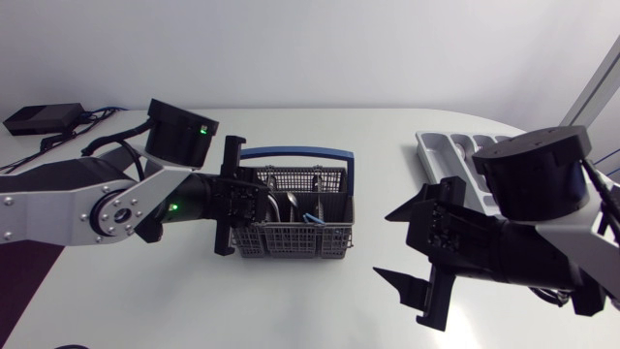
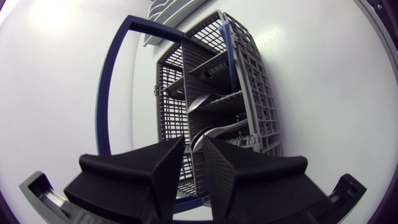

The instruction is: Sort the cutlery from the basket into the organizer compartments.

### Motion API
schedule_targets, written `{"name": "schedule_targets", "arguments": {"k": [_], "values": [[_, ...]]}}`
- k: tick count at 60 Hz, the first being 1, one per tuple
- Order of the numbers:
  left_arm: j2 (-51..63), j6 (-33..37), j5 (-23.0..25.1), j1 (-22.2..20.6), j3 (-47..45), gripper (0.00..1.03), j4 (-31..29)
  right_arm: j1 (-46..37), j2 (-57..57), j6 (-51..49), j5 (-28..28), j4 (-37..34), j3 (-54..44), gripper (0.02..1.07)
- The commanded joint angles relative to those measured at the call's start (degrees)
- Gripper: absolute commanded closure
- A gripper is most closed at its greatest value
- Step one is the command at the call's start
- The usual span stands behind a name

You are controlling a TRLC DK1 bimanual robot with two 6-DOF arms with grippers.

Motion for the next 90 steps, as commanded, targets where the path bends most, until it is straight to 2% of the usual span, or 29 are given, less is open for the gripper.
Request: {"name": "schedule_targets", "arguments": {"k": [1, 28, 69, 90], "values": [[0.5, 1.6, -0.7, 0.0, -0.9, 0.80, -0.4, 0.8, 0.7, 1.8, 0.7, 0.4, 0.6, 0.12], [5.4, 3.4, -0.8, 1.7, 0.8, 0.80, 0.8, 1.0, 0.5, 1.7, 1.1, 0.3, 0.4, 0.12], [1.5, 3.4, -0.9, 1.7, 2.7, 0.80, 0.3, 1.0, 0.4, 1.3, 1.1, -0.2, -0.1, 0.12], [3.2, 4.3, -0.9, 2.5, 3.4, 0.80, 0.1, 1.0, 0.4, 1.1, 1.1, -0.2, 0.0, 0.12]]}}
